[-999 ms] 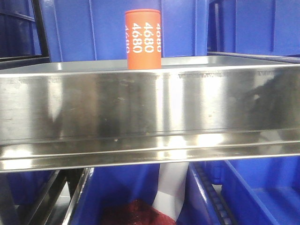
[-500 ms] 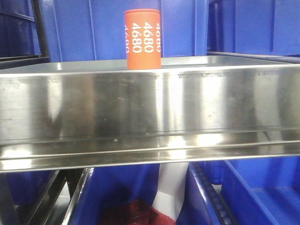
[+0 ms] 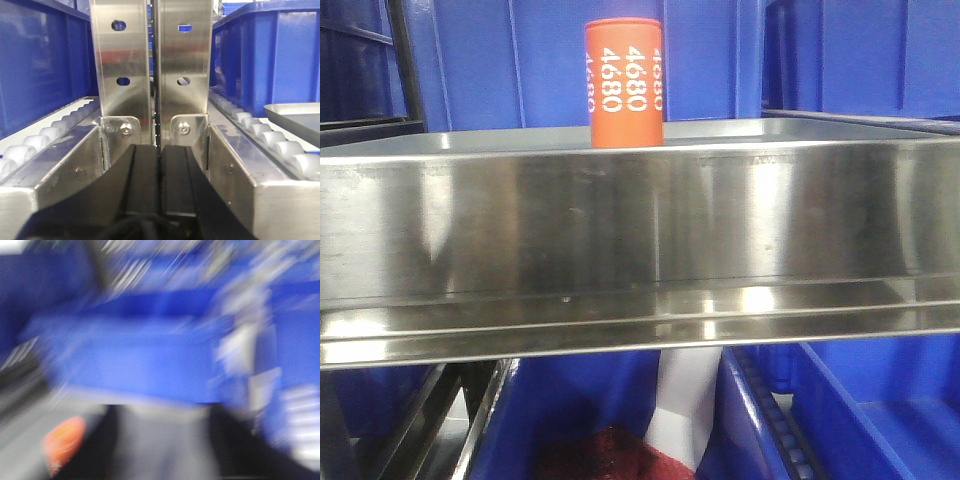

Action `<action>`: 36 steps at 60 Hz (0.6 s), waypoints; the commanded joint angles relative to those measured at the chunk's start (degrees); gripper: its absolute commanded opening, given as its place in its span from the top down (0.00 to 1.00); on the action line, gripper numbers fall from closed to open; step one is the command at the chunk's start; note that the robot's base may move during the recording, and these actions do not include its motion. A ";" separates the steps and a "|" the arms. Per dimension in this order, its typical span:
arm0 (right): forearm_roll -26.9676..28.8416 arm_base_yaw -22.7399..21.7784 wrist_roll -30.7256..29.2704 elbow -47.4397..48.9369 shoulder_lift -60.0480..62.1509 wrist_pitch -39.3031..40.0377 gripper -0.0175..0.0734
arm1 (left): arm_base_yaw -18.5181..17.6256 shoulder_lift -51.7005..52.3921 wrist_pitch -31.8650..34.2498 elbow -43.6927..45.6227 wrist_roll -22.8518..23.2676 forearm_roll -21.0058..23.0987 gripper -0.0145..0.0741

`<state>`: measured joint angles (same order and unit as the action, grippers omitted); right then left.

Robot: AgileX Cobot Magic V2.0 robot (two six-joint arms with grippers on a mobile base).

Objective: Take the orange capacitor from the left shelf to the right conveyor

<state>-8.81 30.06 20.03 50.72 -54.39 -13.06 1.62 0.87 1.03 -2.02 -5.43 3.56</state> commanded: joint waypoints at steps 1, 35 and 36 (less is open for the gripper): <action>-0.78 2.88 0.23 3.59 -4.28 4.51 0.12 | -0.33 0.55 5.24 -1.24 0.03 0.48 0.98; -0.65 8.85 0.23 5.19 -22.10 12.02 0.12 | -0.33 0.55 5.24 -1.24 0.03 0.48 0.98; -0.65 8.85 0.23 5.19 -22.29 12.31 0.12 | -0.33 0.55 5.24 -1.24 0.03 0.48 0.98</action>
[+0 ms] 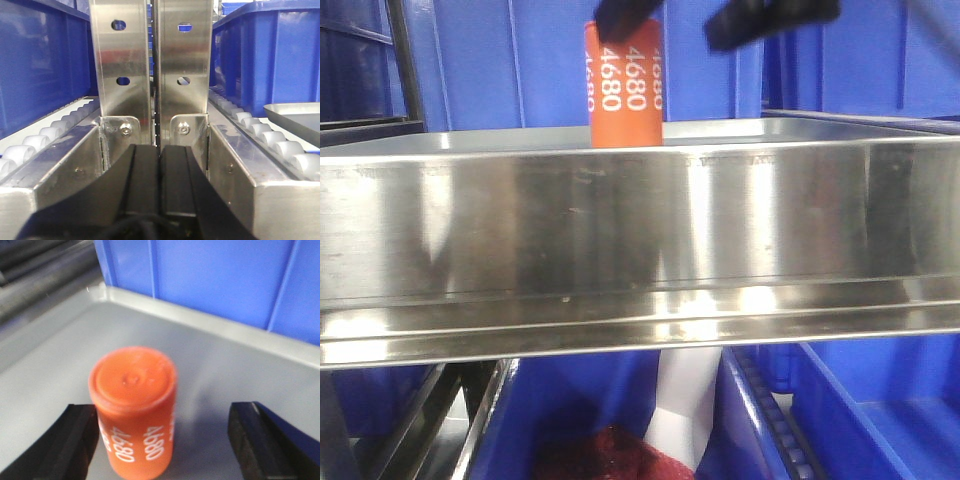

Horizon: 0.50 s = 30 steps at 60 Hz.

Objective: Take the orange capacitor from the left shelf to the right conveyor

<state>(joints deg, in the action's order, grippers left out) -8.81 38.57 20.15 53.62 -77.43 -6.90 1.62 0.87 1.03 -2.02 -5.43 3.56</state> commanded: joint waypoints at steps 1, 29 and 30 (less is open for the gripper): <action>-0.65 0.34 0.10 2.30 0.46 6.46 0.12 | -0.33 0.55 5.24 -1.24 0.03 0.48 0.98; -0.58 0.34 0.15 2.30 -6.58 17.47 0.12 | -0.33 0.55 5.24 -1.24 0.03 0.48 0.98; -0.58 0.34 0.15 2.30 -6.86 18.03 0.12 | -0.33 0.55 5.24 -1.24 0.03 0.48 0.98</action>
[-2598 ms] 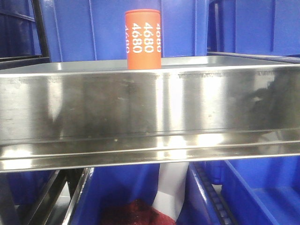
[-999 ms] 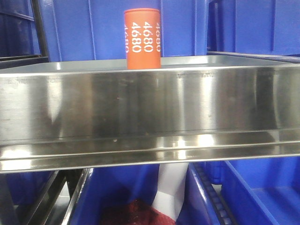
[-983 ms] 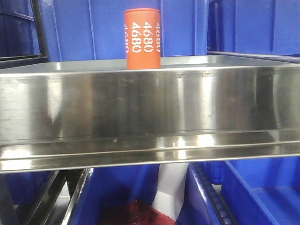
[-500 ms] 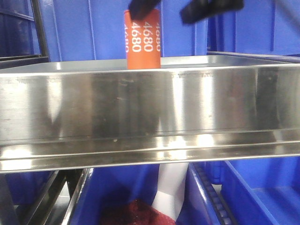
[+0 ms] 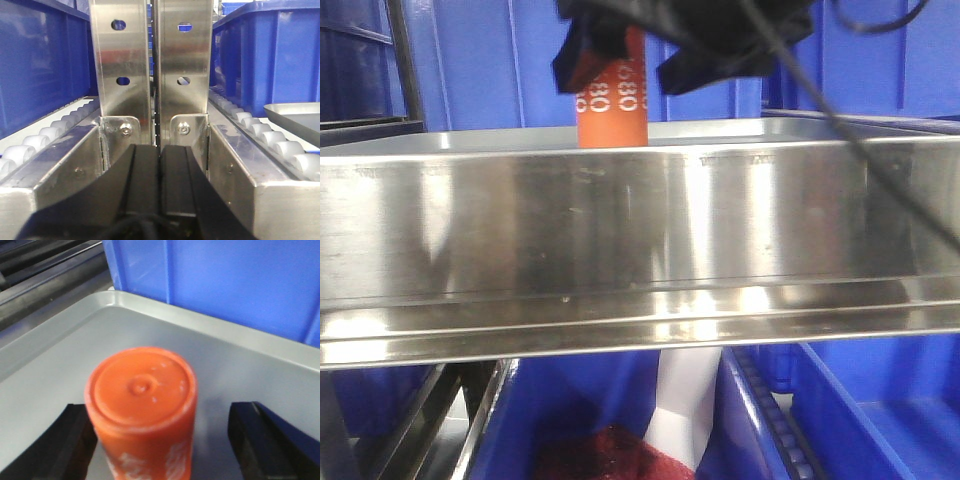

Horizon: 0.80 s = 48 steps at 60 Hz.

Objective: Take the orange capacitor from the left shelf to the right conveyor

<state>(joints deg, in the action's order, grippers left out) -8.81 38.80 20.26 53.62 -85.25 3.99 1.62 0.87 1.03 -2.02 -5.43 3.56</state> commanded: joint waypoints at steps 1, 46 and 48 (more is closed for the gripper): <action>-0.58 0.11 0.05 2.30 0.80 7.57 0.12 | -0.33 0.55 5.24 -1.24 0.03 0.48 0.98; -0.46 0.30 -0.01 2.23 10.29 2.07 0.75 | -0.33 0.55 5.24 -1.24 0.03 0.48 0.98; -0.46 0.30 -0.01 2.11 12.31 -0.35 0.75 | -0.33 0.55 5.24 -1.24 0.03 0.48 0.98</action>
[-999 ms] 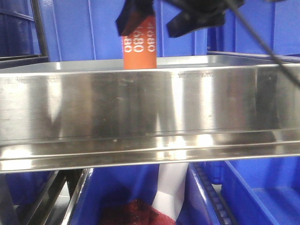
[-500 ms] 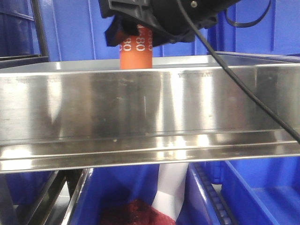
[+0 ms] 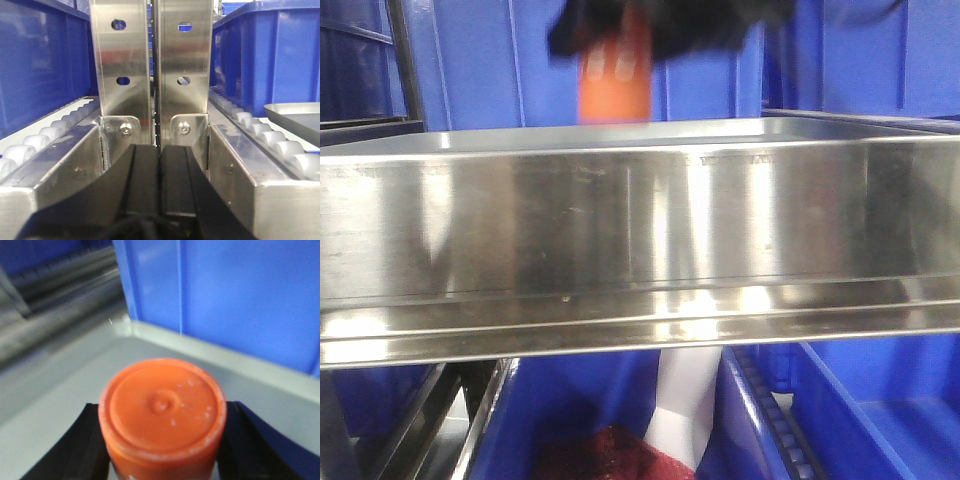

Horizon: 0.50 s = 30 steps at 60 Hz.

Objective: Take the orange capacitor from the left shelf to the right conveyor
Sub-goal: 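Lift the orange cylinder up off the shelf with the right gripper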

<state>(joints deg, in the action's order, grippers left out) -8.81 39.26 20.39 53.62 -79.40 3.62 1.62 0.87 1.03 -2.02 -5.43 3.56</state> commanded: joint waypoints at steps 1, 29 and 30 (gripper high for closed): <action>-0.54 -0.16 -0.13 2.05 7.28 -1.01 0.75 | -0.33 0.55 5.24 -1.24 0.03 0.48 0.98; -4.24 -0.16 -1.65 -6.94 36.03 -16.78 0.75 | -0.33 0.55 5.24 -1.24 0.03 0.48 0.98; -4.24 -0.16 -1.65 -7.16 37.09 -17.74 0.75 | -0.33 0.55 5.24 -1.24 0.03 0.48 0.98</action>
<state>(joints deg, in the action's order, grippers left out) -12.07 39.26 19.45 45.78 -46.54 -14.90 1.62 0.87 1.03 -2.02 -5.43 3.56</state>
